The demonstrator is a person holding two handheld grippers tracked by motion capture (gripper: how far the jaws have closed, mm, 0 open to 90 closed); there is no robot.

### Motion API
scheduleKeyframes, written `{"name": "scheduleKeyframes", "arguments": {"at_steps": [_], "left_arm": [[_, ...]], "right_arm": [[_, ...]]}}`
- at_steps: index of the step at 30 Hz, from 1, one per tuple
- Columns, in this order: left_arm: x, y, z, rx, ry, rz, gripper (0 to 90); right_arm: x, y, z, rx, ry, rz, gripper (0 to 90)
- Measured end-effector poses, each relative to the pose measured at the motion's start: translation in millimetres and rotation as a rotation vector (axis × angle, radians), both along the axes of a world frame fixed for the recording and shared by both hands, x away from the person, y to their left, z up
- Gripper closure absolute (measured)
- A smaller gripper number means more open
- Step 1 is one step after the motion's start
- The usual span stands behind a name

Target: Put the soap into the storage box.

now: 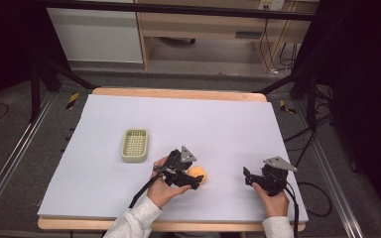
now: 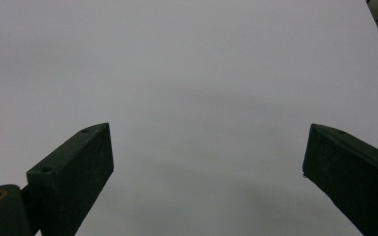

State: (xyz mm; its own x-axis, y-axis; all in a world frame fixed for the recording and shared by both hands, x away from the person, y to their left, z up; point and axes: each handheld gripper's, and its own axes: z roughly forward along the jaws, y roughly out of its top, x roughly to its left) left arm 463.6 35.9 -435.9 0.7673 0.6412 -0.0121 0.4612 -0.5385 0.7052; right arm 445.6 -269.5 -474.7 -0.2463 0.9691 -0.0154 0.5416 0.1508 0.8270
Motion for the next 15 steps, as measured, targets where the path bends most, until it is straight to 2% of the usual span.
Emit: {"name": "scheduleKeyframes", "arguments": {"at_steps": [15], "left_arm": [[2.8,-9.8,-12.8,0.041,0.03,-0.001,18.4]], "right_arm": [[0.2,1.1,-0.3,0.005,0.007,0.005,5.6]]}}
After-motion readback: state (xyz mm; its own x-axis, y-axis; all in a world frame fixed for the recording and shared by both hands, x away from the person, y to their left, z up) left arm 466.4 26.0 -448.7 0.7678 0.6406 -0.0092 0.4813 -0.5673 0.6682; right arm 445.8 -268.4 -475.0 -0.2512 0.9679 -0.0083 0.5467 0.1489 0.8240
